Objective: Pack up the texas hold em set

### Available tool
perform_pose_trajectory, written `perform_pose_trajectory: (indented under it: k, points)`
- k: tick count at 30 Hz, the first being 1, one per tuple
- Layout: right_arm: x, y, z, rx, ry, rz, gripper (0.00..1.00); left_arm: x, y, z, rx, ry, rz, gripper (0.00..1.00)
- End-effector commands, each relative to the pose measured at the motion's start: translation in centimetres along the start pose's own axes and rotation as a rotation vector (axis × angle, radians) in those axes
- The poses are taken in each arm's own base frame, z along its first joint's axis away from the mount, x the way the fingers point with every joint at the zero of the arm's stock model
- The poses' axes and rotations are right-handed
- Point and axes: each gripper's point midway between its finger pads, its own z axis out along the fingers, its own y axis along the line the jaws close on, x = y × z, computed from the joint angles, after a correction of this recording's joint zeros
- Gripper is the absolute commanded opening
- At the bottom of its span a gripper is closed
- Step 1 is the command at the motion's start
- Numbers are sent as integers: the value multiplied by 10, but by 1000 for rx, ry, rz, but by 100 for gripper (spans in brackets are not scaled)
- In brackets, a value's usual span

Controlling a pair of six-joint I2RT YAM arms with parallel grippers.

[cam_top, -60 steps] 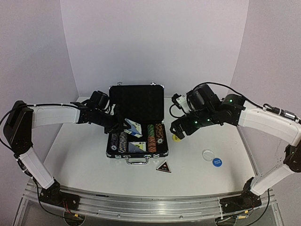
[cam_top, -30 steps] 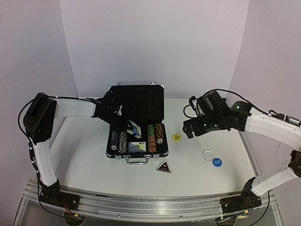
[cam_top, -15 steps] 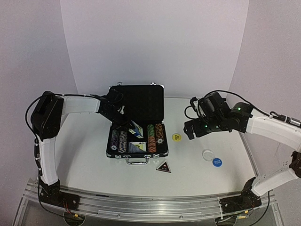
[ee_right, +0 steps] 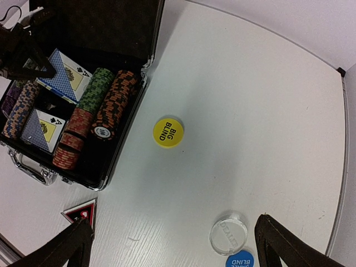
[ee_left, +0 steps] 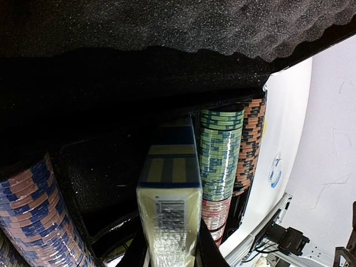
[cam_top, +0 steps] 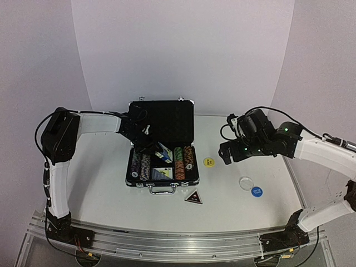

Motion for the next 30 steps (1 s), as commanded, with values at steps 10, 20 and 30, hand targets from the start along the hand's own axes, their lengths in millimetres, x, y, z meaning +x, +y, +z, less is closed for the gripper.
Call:
perform_pose_trajectory:
  k: [10, 20, 30]
  points:
    - [0, -3, -5, -3, -24, 7, 98, -12, 13, 12, -82, -24, 16, 19]
    - [0, 3, -4, -33, -18, -14, 98, -19, 8, 2, -110, -49, 44, 49]
    - [-3, 2, -6, -33, -31, -12, 98, -28, -7, -19, -149, -99, 91, 69]
